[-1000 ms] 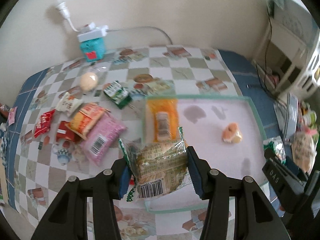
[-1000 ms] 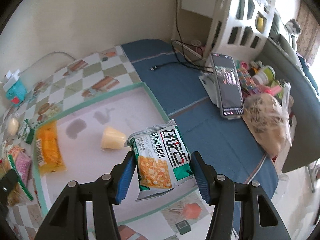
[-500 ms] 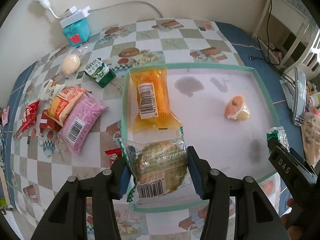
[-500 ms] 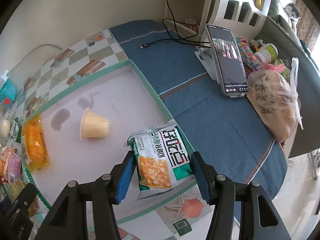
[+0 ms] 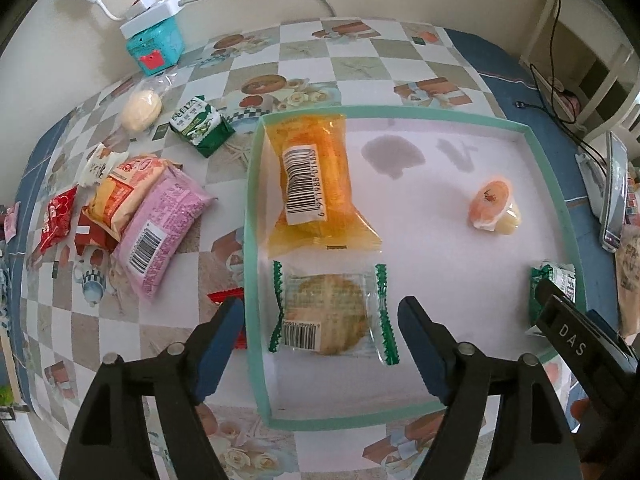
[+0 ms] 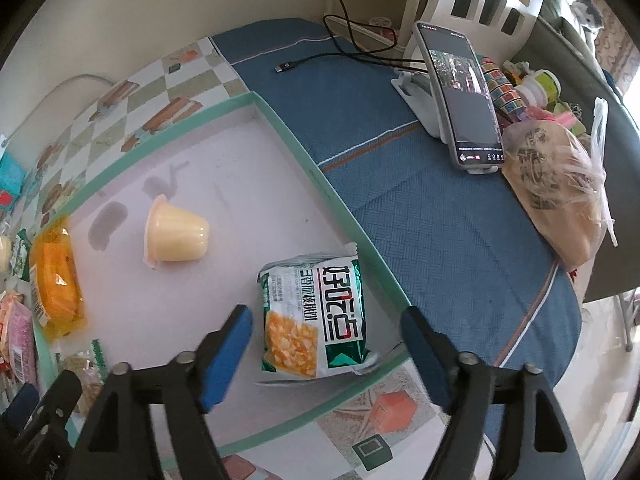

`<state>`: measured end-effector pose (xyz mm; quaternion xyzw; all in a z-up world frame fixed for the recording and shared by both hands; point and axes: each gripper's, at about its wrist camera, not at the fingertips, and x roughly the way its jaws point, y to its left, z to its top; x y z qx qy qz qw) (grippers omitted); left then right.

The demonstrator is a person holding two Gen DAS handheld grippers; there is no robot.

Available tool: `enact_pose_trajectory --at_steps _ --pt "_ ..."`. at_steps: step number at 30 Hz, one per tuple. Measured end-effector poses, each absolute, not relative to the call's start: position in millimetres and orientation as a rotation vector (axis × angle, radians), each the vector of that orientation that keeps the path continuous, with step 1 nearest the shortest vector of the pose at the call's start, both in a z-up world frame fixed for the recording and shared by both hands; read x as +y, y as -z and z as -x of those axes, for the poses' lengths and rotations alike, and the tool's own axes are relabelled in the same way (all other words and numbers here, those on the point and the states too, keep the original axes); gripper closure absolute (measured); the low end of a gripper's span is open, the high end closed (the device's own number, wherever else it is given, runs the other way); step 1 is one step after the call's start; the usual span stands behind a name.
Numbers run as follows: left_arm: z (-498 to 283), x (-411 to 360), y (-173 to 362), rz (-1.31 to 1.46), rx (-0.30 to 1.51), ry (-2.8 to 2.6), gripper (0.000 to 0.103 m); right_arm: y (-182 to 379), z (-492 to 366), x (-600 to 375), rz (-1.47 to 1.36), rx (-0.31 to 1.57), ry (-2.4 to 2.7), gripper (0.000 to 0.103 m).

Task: Organize snacks
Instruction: 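Withdraw both tools from the tray toward the remaining snacks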

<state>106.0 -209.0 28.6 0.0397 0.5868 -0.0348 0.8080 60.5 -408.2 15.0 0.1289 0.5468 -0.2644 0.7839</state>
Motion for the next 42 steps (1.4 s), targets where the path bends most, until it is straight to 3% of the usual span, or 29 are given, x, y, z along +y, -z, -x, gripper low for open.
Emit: enact_pose_trajectory --at_steps 4,6,7,24,42 --pt "-108 -203 -30 -0.071 1.254 0.056 0.02 -14 -63 -404 -0.265 1.185 0.566 0.01" --pt "-109 -197 -31 -0.05 1.249 0.039 0.009 -16 -64 -400 -0.258 1.179 0.559 0.0" --pt "-110 -193 -33 -0.039 1.246 0.031 0.006 -16 -65 -399 -0.257 1.175 0.557 0.0" --pt "-122 -50 -39 0.332 1.213 -0.26 0.006 -51 -90 -315 -0.232 1.071 0.334 0.0" --pt "-98 72 -51 0.447 1.121 -0.506 0.006 -47 -107 -199 -0.148 1.087 0.064 0.0"
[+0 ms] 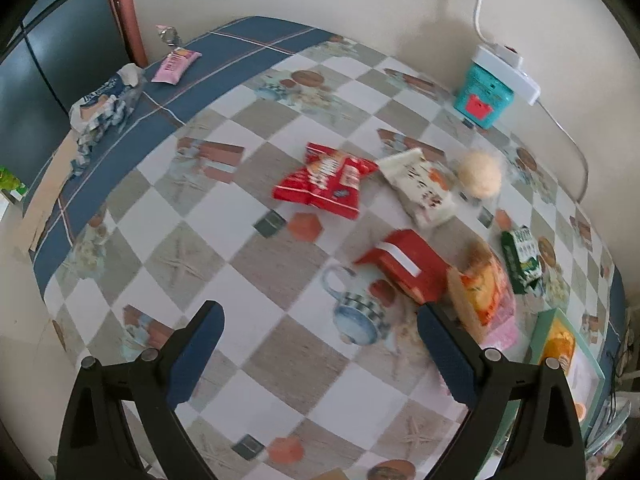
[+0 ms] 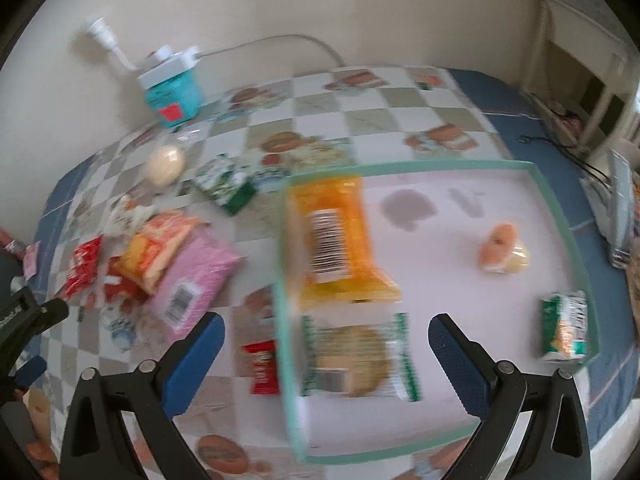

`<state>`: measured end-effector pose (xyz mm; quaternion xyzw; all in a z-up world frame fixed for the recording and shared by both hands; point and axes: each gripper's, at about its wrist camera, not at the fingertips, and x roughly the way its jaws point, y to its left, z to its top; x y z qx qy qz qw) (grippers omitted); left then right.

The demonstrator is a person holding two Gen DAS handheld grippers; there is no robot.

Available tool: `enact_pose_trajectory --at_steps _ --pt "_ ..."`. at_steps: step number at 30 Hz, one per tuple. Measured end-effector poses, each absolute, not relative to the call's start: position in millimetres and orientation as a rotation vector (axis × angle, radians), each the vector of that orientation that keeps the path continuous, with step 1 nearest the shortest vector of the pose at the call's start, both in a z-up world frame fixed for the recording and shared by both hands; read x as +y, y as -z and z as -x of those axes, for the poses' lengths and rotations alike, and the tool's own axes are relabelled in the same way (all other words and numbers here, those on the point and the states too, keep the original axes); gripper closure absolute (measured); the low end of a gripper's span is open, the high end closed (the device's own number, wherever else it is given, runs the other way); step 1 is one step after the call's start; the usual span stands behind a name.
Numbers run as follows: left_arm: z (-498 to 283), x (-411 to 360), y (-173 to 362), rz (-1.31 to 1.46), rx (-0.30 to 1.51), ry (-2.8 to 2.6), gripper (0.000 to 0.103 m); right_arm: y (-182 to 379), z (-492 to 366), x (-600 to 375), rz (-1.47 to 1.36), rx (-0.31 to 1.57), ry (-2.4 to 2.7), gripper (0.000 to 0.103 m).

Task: Organize snacks
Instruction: 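Withdraw both tools from the tray toward the remaining snacks, then lower the right tool onto the small red candy and close it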

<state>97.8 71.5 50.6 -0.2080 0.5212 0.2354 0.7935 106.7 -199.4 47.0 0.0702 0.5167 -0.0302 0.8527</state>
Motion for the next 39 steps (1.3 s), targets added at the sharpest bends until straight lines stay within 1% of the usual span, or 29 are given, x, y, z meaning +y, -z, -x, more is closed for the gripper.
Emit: enact_pose_trajectory --at_steps 12,15,20,22,24,28,29,35,39 --pt "-88 115 -46 0.522 1.113 -0.525 0.006 -32 -117 -166 -0.24 1.122 -0.062 0.0" --pt "-89 113 -43 0.525 1.127 -0.514 0.006 -30 -116 -164 -0.263 1.129 -0.093 0.0" --pt "-100 88 -29 0.472 1.186 -0.447 0.006 -25 -116 -172 -0.278 1.147 -0.1 0.0" --pt "-102 78 -24 0.469 1.205 -0.418 0.006 -24 -116 -175 -0.276 1.154 -0.099 0.002" --pt "-104 71 -22 0.465 1.211 -0.398 0.006 -23 -114 -175 -0.257 1.155 -0.097 0.008" --pt "-106 67 -22 0.465 1.213 -0.378 0.006 -22 -112 -171 -0.226 1.162 -0.1 0.013" --pt "-106 67 -22 0.469 1.214 -0.38 0.006 -23 -111 -170 -0.221 1.159 -0.097 0.015" --pt "-104 78 -20 0.497 1.214 -0.401 0.006 -28 -107 -156 -0.18 1.142 -0.137 0.017" --pt "-104 81 -20 0.497 1.217 -0.409 0.006 -19 -108 -152 -0.174 1.183 -0.136 0.017"
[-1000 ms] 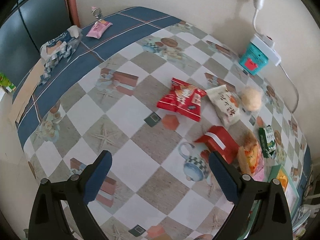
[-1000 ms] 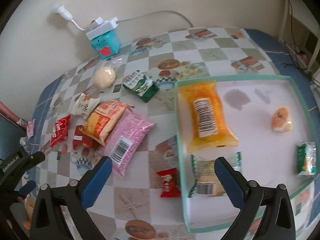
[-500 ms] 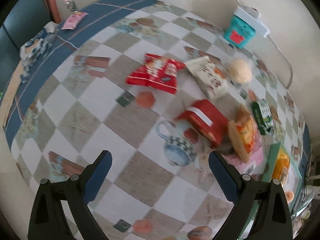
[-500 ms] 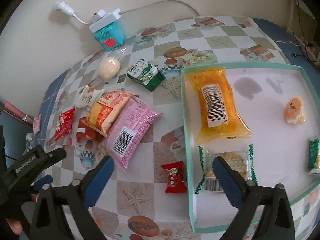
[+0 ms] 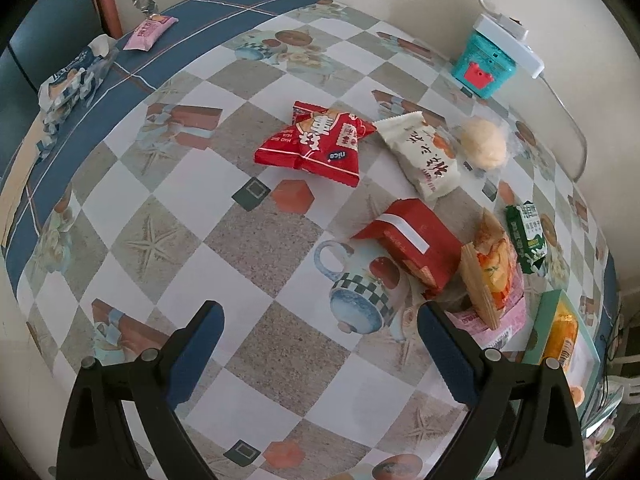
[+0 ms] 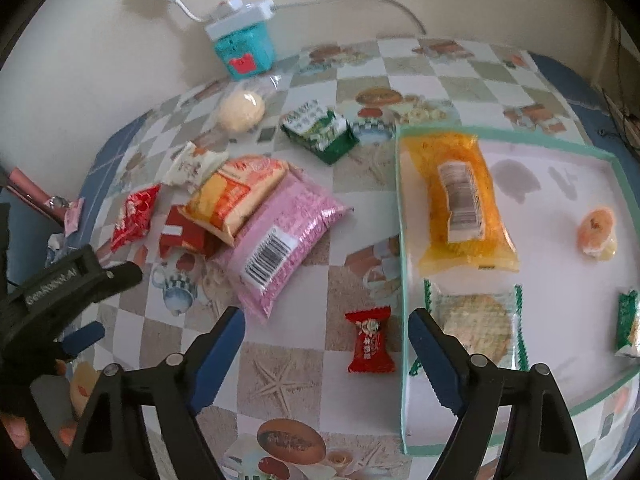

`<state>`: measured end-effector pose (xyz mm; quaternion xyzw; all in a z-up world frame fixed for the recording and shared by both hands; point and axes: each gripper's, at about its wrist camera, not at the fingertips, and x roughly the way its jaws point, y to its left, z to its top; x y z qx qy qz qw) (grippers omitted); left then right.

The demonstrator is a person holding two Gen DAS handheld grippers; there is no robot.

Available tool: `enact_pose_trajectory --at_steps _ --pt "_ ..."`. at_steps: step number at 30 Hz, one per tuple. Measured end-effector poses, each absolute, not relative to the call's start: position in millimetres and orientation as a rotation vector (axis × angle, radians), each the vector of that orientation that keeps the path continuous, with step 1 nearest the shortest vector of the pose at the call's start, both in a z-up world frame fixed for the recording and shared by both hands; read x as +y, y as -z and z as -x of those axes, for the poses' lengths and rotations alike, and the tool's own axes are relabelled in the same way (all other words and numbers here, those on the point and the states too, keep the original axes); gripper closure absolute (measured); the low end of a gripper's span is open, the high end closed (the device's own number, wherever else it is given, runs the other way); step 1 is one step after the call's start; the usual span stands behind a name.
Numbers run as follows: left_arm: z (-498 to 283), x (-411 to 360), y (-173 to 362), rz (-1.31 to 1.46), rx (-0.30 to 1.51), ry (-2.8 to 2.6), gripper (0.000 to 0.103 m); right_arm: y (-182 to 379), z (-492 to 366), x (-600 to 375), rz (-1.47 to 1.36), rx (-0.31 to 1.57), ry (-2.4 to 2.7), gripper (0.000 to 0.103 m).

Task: Organize snacks
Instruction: 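Lower the right tool onto the small red candy and close it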

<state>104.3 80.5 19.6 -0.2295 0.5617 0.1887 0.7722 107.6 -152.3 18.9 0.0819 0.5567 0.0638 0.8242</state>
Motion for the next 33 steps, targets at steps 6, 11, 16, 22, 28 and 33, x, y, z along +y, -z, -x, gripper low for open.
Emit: enact_pose_trajectory --at_steps 6,11,16,22,28,33 --pt "-111 69 -8 0.434 1.263 -0.41 0.006 -11 -108 -155 -0.181 1.215 -0.132 0.022" --pt "-116 56 2 0.367 1.3 -0.407 0.006 -9 -108 -163 -0.206 1.22 -0.119 0.034" --pt "-120 48 9 0.337 1.324 -0.379 0.006 -12 -108 -176 -0.26 1.214 -0.119 0.047" --pt "-120 49 6 0.343 1.314 -0.368 0.006 -18 -107 -172 -0.244 1.2 -0.126 0.047" --pt "-118 53 3 0.364 1.311 -0.374 0.006 -23 -107 -173 -0.261 1.185 -0.134 0.048" --pt "-117 56 3 0.37 1.305 -0.369 0.006 -21 -106 -160 -0.228 1.198 -0.172 0.051"
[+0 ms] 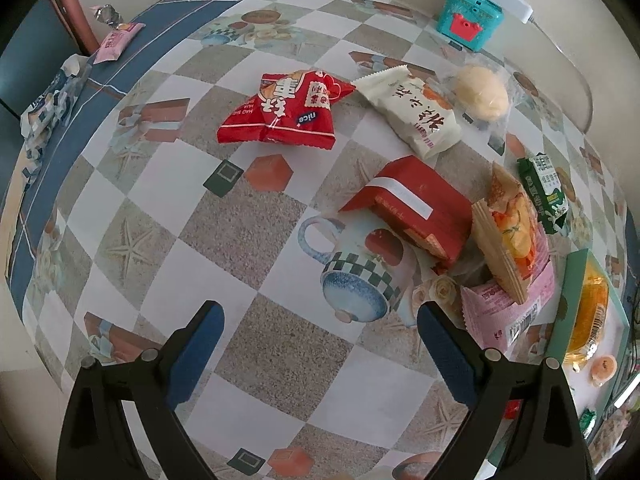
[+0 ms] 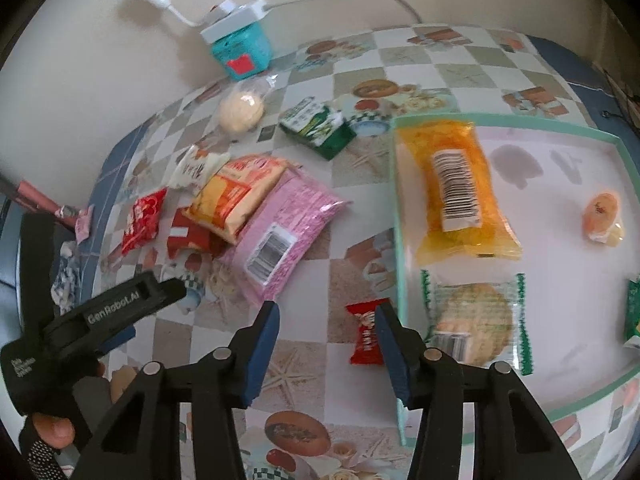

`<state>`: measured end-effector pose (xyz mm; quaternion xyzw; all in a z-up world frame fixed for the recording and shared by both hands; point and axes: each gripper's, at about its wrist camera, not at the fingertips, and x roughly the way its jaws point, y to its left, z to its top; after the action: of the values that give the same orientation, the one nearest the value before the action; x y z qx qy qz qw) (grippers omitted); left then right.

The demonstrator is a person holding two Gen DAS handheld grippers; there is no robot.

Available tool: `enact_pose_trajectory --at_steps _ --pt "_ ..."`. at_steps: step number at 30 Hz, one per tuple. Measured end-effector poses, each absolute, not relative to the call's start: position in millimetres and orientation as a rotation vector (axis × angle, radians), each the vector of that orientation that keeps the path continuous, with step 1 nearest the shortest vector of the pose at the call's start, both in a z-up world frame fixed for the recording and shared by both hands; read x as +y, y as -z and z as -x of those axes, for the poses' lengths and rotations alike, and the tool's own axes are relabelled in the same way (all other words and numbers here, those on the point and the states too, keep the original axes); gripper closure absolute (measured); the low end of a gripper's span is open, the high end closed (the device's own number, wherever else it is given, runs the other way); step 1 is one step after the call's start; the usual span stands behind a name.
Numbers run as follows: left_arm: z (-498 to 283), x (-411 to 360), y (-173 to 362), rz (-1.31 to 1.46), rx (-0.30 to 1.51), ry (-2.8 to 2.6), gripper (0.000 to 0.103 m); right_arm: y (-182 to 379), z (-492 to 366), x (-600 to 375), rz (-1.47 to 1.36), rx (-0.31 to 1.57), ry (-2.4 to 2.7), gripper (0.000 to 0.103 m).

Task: Organize snacks
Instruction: 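Lower the right tool onto the small red candy and close it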

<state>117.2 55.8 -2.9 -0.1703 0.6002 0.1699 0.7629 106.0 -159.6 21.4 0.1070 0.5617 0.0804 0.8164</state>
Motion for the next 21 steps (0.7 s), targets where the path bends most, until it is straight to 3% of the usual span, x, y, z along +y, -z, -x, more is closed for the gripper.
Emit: enact_pose_trajectory --at_steps 14,21 --pt "-116 57 2 0.39 1.301 -0.373 0.006 -2 -107 -143 -0.084 1.247 -0.122 0.052" --pt "-116 59 3 0.396 1.302 -0.37 0.006 -1 -105 -138 -0.159 1.266 -0.216 0.056"
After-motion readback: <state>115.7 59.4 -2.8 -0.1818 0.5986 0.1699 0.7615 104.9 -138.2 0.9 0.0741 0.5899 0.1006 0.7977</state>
